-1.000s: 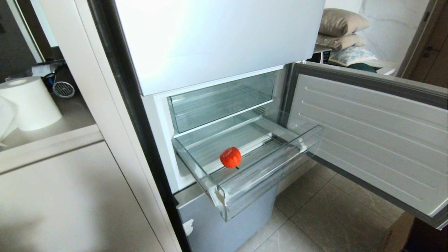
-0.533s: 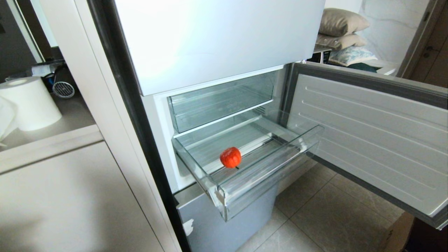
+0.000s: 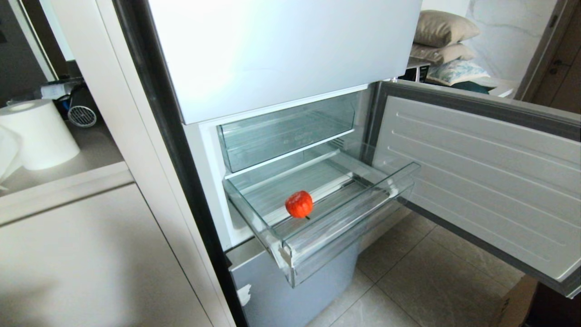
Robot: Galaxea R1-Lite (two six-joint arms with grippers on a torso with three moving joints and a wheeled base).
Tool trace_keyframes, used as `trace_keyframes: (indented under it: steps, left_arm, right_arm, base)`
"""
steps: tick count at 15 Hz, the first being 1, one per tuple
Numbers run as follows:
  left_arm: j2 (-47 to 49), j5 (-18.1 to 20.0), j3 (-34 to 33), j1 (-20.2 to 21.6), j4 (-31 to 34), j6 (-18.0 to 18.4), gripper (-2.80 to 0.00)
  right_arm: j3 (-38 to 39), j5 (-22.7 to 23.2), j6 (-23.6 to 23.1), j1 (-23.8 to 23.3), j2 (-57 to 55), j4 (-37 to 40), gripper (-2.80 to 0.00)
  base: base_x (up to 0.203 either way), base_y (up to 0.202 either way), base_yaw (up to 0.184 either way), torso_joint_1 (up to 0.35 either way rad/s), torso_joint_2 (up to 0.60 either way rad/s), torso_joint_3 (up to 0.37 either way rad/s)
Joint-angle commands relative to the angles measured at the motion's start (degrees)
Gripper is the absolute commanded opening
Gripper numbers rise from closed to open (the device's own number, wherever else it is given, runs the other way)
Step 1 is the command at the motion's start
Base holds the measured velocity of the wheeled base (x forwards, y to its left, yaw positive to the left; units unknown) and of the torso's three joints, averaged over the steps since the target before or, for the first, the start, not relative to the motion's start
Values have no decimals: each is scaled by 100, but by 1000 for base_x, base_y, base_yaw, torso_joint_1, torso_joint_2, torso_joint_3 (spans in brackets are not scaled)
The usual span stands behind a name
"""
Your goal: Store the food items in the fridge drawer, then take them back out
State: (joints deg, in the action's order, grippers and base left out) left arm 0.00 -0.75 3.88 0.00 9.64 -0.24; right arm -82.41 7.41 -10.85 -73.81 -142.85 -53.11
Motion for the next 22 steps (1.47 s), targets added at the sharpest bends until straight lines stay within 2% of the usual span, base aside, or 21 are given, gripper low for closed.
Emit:
trace_keyframes:
  steps: [1, 11, 12, 22]
  left_arm:
    - [0, -4, -1, 0, 11, -2, -280]
    - [0, -4, -1, 0, 3, -2, -280]
    - [0, -4, -1, 0, 7, -2, -280]
    - [0, -4, -1, 0, 8, -2, -280]
  right_arm:
    - [-3, 8, -5, 16, -88, -32, -280]
    - [-3, 15, -5, -1, -111, -24, -280]
    - [-3, 15, -5, -10, -111, -27, 0]
    - [-3, 23, 30, -37, -76, -24, 0]
  base:
    - [0, 0, 0, 0, 0, 0]
    - [0, 0, 0, 0, 0, 0]
    - [0, 0, 0, 0, 0, 0]
    - [0, 0, 0, 0, 0, 0]
